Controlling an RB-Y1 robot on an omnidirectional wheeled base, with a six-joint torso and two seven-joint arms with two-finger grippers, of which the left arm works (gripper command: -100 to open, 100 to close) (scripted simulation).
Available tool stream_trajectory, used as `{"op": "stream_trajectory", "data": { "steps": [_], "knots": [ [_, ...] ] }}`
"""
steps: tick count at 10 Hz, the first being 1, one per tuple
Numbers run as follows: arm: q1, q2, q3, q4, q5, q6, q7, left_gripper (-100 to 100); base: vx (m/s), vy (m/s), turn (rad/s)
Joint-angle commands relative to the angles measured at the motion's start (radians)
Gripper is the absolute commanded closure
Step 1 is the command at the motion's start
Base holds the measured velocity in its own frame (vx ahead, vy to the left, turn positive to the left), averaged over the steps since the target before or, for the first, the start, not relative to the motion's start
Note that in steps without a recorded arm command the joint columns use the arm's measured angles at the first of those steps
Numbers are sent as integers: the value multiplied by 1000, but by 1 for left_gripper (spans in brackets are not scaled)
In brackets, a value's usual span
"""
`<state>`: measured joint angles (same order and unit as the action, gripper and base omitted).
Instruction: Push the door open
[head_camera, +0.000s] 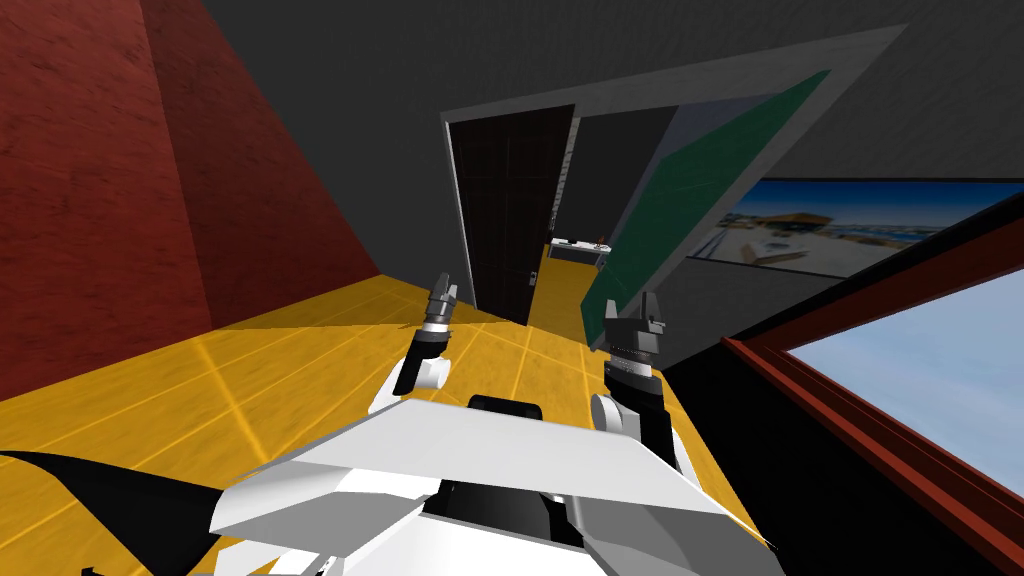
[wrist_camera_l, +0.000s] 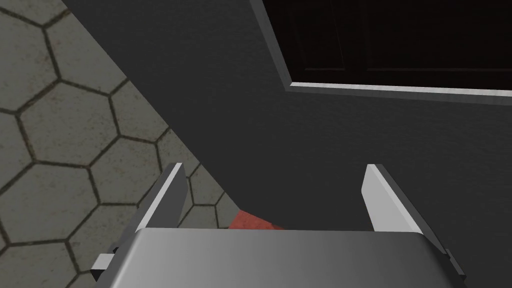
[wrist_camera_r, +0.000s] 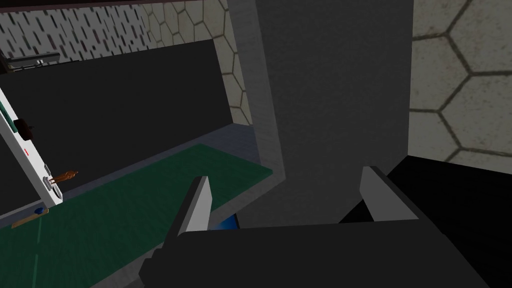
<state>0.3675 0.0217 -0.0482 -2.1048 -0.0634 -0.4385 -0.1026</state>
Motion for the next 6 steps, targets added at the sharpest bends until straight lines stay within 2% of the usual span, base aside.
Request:
{"op": "stream_trajectory", "data": {
  "steps": [1, 6],
  "knots": [
    [-20, 6, 0, 41, 3, -7, 0, -100, 96, -17, -27],
    [-68, 26, -2, 170, 14, -39, 5, -100, 92, -34, -28]
  ]
}}
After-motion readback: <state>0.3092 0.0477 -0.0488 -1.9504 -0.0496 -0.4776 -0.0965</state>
